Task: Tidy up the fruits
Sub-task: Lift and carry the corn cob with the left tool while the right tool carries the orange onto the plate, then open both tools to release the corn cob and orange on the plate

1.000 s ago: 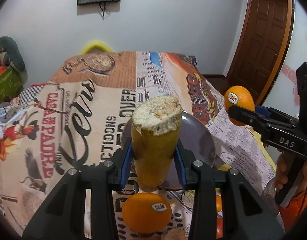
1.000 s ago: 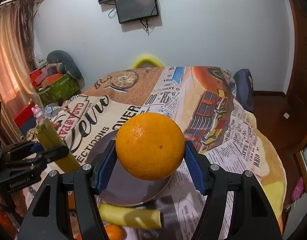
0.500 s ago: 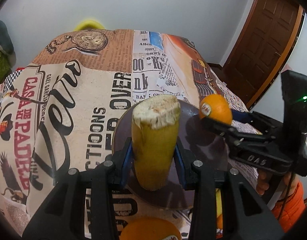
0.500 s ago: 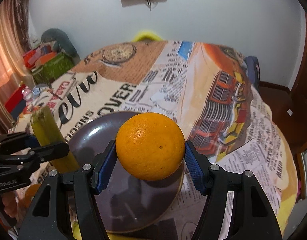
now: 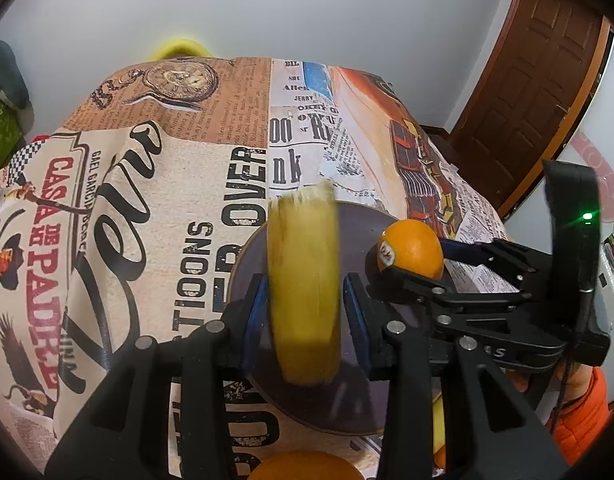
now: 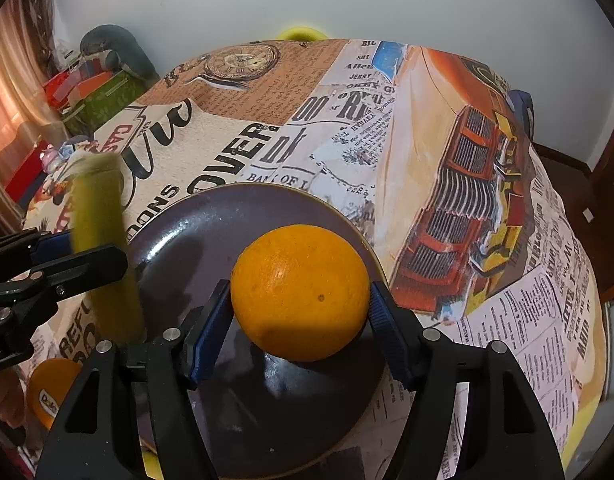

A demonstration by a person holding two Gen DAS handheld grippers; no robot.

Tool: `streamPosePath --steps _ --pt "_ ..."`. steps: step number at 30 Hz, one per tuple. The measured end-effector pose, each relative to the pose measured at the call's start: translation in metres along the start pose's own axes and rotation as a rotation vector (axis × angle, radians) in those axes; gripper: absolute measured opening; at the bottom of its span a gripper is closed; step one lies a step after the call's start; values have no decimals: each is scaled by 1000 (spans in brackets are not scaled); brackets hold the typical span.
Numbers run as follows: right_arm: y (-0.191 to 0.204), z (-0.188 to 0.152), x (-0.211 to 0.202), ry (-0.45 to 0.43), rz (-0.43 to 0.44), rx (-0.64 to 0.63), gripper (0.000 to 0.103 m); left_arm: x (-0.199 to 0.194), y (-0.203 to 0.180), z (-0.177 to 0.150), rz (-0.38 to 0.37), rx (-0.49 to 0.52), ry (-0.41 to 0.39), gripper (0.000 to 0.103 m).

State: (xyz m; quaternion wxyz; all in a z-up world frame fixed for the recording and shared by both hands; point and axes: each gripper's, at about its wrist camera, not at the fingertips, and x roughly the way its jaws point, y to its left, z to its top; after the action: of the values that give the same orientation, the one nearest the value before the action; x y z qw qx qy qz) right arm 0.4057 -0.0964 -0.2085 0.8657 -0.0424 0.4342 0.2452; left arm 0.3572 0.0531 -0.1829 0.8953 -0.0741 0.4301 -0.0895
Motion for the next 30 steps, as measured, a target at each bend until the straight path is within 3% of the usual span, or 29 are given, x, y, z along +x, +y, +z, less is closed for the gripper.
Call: streamPosePath --steps 3,11,21,30 --pt "1 0 -12 -35 -11 -4 75 -3 2 0 -7 -11 5 38" --pt "5 -5 -52 -100 -57 -27 75 -32 -2 -5 25 -3 -42 38" --pt "18 -21 -109 -191 -82 -34 78 -102 -13 -24 70 37 -128 39" --pt "28 -53 -150 -229 -98 -25 80 -153 -15 -60 89 24 -166 49"
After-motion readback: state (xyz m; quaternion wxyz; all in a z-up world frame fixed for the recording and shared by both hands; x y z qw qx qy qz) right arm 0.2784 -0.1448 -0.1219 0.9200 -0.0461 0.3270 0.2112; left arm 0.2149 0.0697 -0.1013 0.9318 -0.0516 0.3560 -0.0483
